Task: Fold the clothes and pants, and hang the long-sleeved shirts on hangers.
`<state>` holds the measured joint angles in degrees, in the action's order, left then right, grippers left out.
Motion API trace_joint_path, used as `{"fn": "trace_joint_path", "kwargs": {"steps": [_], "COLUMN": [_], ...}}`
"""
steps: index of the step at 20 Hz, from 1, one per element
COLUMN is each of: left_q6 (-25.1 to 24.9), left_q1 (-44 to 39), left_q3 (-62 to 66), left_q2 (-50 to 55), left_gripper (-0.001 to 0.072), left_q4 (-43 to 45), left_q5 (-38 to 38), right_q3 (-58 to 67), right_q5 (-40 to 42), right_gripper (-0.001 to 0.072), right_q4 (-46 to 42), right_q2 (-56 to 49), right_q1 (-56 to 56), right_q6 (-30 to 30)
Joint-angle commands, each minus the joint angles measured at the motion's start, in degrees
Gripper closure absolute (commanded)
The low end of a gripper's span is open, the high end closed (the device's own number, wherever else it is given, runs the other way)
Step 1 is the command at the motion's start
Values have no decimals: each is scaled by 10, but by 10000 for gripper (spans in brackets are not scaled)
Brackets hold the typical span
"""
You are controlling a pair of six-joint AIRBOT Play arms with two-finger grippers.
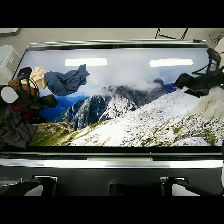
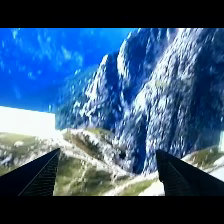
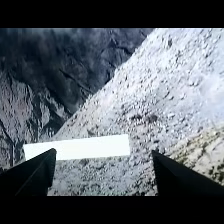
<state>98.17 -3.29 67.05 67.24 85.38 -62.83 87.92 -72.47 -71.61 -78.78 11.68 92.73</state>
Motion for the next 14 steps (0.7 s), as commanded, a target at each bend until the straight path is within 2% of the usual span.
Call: {"fn": "trace_joint_path", "kwargs": {"steps": [1, 2, 4, 5, 6, 7, 8, 10, 12, 14], "left_q6": [0, 0, 9, 56, 118, 163, 172, 172, 172, 171], "left_q1": [0, 0, 0, 5, 16, 33, 47, 73, 84, 83], "left_q3": [0, 0, 0, 2, 15, 45, 85, 189, 289, 349], "left_q2": [2, 5, 26, 48, 80, 128, 178, 285, 377, 436], "left_gripper": [-11, -11, -11, -11, -11, -13, -13, -13, -13, -13], "left_q4": [-6, -6, -6, -6, -6, -6, -22, -65, -70, -89], "left_q5": [107, 144, 266, 344, 385, 377, 342, 229, 130, 106], "right_q3": [0, 0, 0, 0, 0, 0, 0, 0, 0, 0], "right_q5": [110, 122, 154, 173, 179, 178, 172, 151, 127, 107], "right_gripper": [16, 16, 16, 16, 16, 17, 17, 17, 17, 17], "right_q4": [0, 0, 0, 0, 0, 0, 0, 0, 0, 0], "right_q2": [0, 0, 0, 0, 0, -2, -3, -9, -17, -26], "right_q1": [0, 0, 0, 0, 0, 0, 0, 0, 0, -1], "right_q6": [0, 0, 0, 0, 0, 0, 0, 0, 0, -7]}}
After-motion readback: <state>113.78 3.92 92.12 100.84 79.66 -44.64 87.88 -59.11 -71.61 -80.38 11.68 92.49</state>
